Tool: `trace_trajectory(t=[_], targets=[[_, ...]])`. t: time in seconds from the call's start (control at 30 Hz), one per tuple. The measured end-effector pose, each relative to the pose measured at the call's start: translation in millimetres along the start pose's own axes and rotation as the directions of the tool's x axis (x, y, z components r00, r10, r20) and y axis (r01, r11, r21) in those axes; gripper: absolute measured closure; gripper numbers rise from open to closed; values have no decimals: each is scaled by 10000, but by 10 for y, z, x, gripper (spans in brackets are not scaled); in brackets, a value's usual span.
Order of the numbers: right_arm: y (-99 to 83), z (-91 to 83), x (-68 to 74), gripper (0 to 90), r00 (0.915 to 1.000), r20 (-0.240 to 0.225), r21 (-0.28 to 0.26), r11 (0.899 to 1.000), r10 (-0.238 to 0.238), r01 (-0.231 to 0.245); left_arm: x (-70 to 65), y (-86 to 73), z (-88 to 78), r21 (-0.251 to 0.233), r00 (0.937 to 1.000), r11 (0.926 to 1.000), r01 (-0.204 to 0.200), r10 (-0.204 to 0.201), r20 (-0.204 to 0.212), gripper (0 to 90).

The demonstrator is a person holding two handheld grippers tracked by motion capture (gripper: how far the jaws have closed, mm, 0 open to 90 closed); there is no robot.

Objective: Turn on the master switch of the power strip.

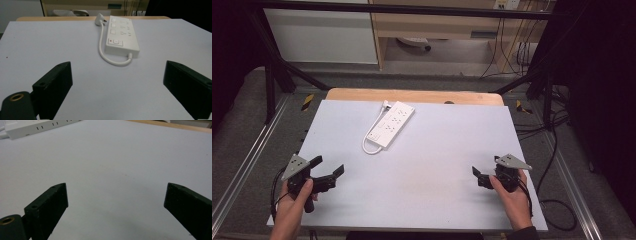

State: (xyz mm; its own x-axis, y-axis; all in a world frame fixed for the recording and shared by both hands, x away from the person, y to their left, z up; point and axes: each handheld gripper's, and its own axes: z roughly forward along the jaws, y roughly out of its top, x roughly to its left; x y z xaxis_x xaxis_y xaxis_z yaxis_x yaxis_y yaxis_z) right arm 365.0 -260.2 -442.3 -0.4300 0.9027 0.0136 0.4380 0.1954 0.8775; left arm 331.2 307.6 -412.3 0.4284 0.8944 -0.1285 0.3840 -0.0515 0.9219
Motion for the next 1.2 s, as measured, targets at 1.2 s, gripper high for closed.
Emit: trace_trajectory(t=[1.2], targets=[[17, -33, 8, 37, 9998, 3, -40, 9998, 209, -209, -237, 372, 202, -279, 9969, 9972, -692, 702, 358, 66]])
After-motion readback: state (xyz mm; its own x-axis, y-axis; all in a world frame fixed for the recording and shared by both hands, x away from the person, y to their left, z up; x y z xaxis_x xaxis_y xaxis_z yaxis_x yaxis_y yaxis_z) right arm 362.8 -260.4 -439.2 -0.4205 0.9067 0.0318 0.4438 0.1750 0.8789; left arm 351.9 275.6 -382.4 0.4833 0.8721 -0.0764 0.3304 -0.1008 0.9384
